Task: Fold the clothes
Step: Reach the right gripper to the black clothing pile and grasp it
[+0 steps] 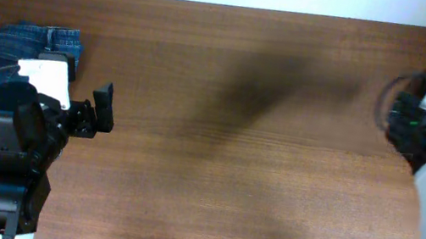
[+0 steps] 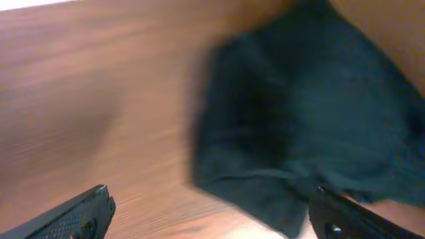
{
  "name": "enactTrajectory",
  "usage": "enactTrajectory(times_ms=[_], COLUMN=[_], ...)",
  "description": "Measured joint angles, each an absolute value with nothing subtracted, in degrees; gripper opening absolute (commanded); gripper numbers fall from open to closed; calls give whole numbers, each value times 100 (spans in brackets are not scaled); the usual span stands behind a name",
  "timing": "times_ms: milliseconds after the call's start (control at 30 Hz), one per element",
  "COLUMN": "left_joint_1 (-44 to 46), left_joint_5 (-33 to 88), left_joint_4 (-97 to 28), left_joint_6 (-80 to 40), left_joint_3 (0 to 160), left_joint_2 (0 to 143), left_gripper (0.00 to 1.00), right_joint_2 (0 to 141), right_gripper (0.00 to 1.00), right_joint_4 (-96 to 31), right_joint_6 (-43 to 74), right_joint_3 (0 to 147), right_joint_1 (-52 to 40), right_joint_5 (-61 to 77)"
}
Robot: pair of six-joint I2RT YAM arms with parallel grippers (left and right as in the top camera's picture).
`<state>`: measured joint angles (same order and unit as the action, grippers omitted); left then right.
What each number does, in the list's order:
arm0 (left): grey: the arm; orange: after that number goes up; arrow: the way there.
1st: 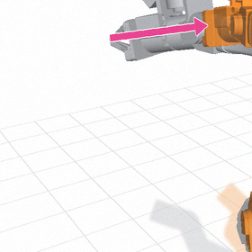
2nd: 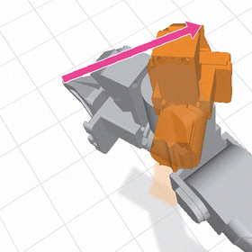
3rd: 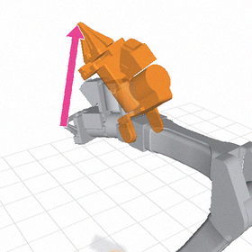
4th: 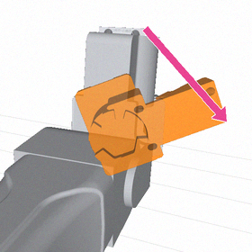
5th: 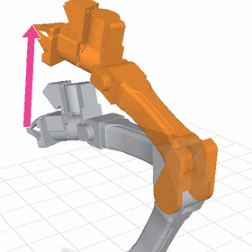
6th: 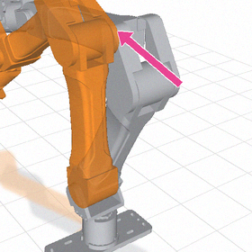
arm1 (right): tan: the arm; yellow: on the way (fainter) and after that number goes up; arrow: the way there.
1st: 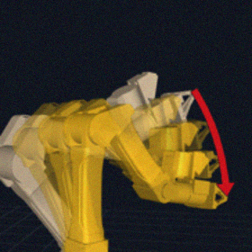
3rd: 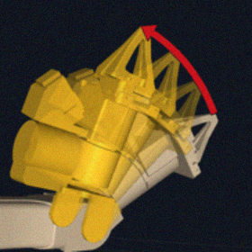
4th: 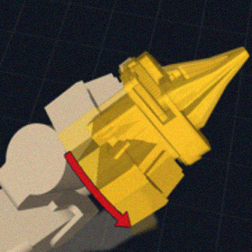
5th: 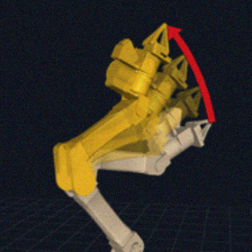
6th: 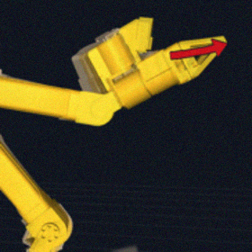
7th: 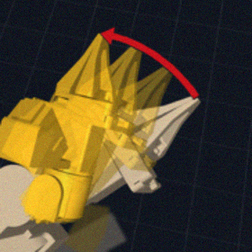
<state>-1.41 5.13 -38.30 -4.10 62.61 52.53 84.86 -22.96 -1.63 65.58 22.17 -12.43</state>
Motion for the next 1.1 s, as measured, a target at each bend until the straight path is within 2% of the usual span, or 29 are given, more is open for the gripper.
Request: enactTrajectory(times_ms=[133, 333, 367, 400, 433, 467, 500, 800, 967, 1100], left_joint_1=[-141, -141, -141, -141, -141, -141, -141, -141, -141, -141], left_joint_5=[541, 545, 545, 545, 548, 556, 561, 563, 563, 563], left_joint_4=[-3835, -3830, -3828, -3828, -3828, -3826, -3824, -3701, -3697, -3697], left_joint_6=[-410, -410, -410, -410, -410, -410, -410, -410, -410, -410], left_joint_3=[6261, 6261, 6261, 6261, 6261, 6261, 6261, 6261, 6261, 6261], left_joint_2=[5389, 5529, 5529, 5529, 5529, 5529, 5529, 5529, 5529, 5529], left_gripper=[99, 100, 99, 99, 99, 99, 99, 99, 99, 99], right_joint_2=[8976, 9581, 9673, 9734, 9789, 9874, 9926, 9896, 9341, 8860], right_gripper=[96, 91, 84, 72, 56, 24, 4, 4, 4, 4], right_joint_4=[-1879, -1404, -1343, -1299, -1262, -1205, -1186, -1452, -2694, -3776], right_joint_6=[-36, 27, 30, 36, 56, 36, 19, 89, 75, -318], right_joint_3=[6558, 6558, 6558, 6558, 6558, 6560, 6558, 6864, 8261, 9751], right_joint_1=[2858, 3199, 3216, 3218, 3218, 3218, 3216, 3205, 2939, 2178], right_joint_5=[-1245, -1243, -1243, -1243, -1240, -1240, -1243, -904, -246, 163])
